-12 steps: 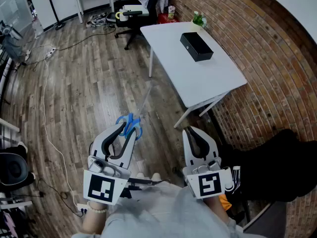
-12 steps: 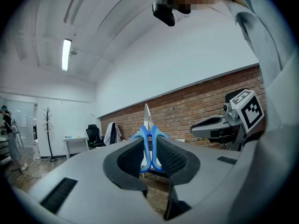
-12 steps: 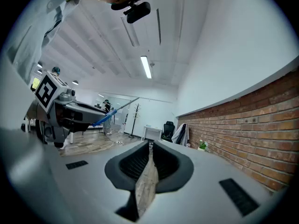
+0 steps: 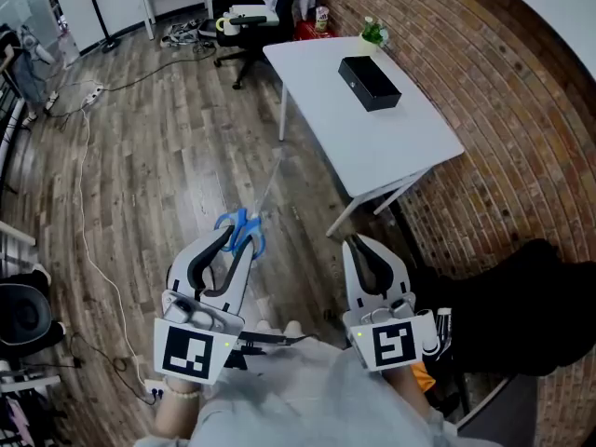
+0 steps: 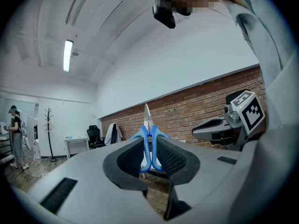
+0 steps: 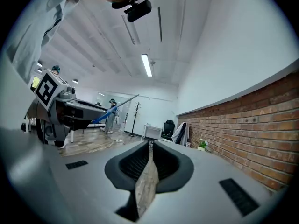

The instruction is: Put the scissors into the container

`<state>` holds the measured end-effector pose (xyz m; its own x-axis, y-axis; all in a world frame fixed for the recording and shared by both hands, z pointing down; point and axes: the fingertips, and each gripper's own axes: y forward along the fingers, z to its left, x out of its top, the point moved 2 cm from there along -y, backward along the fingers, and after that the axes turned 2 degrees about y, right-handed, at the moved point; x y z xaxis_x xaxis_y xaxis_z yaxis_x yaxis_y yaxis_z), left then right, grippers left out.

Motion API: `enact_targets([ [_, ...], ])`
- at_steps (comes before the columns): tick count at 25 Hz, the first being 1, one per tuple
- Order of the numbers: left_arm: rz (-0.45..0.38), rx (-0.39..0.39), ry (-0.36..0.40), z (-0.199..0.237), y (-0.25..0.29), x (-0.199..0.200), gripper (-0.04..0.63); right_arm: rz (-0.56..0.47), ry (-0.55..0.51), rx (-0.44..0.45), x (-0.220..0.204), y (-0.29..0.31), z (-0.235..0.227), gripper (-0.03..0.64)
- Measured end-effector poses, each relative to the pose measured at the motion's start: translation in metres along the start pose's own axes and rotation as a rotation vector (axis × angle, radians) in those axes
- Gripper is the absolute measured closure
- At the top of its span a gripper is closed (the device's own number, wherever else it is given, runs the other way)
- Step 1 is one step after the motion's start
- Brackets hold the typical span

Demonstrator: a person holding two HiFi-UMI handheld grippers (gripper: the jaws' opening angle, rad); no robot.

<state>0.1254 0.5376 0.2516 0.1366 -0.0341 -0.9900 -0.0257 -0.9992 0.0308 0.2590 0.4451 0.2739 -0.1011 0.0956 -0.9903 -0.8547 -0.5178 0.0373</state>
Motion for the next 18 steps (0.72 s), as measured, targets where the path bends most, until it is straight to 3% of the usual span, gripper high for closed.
enact_targets([
  [7, -0.002, 0.003, -0.008, 0.01, -0.002, -0.003, 0.495, 0.024, 0.041, 0.027, -0.003, -0.001, 0.007, 0.56],
  [18, -0.018, -0.018, 0.007, 0.029, -0.011, 0.0, 0.495, 0.001, -0.029, -0.005, 0.008, 0.01, 0.03, 0.558],
])
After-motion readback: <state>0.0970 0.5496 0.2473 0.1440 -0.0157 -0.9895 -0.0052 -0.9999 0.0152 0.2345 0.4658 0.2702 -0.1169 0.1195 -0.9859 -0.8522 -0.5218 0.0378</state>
